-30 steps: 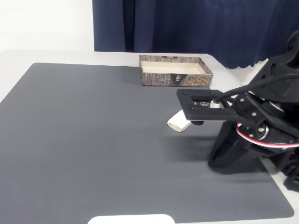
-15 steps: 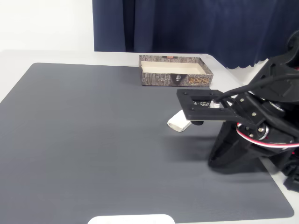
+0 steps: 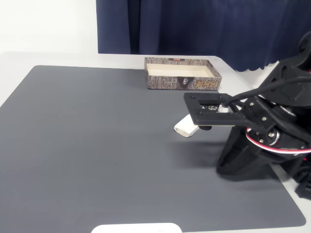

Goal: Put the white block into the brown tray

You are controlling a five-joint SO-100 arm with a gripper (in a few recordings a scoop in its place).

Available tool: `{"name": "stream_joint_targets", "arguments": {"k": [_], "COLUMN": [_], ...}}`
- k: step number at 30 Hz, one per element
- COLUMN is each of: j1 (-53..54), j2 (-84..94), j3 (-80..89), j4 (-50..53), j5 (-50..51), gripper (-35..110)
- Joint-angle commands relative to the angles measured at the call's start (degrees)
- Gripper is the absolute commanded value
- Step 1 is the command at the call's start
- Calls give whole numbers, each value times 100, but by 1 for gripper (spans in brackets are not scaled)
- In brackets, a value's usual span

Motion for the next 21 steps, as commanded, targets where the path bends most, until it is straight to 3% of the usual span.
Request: {"name": "stream_joint_targets", "arguments": {"k": [1,21], "j1": [18,70], "j2": [-26,-26], "j3": [0,0], "j4": [439,439], "j5": [193,193], "gripper": [1,0]}}
